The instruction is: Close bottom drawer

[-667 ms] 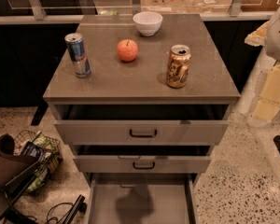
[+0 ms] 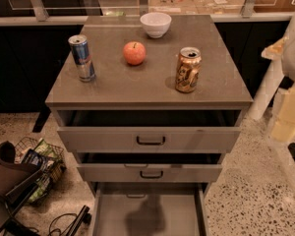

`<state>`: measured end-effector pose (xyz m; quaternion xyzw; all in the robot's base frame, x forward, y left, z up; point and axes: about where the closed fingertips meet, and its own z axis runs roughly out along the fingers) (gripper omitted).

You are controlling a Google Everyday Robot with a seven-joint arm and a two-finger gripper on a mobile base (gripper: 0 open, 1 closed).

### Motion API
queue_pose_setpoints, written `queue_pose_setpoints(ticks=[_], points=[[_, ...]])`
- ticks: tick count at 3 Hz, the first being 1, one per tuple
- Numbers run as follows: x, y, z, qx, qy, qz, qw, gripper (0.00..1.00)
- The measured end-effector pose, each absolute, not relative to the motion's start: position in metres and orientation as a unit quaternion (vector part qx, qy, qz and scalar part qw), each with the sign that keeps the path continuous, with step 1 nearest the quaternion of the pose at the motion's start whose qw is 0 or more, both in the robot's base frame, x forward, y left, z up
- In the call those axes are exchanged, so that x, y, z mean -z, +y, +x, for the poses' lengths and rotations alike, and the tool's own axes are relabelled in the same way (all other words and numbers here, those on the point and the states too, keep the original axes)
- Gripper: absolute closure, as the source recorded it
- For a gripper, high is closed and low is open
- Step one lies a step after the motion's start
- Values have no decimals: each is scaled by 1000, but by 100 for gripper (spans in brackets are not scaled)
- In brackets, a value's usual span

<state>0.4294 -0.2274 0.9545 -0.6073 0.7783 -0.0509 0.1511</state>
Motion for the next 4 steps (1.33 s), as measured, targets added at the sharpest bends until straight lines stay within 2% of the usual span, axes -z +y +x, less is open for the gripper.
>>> queue_pose_setpoints(ticks=[2, 3, 4], points=[[-859, -270, 392, 78, 771, -622, 115, 0], [-767, -289, 356, 73, 767, -625, 126, 0], [-767, -289, 356, 73, 767, -625, 126, 0]])
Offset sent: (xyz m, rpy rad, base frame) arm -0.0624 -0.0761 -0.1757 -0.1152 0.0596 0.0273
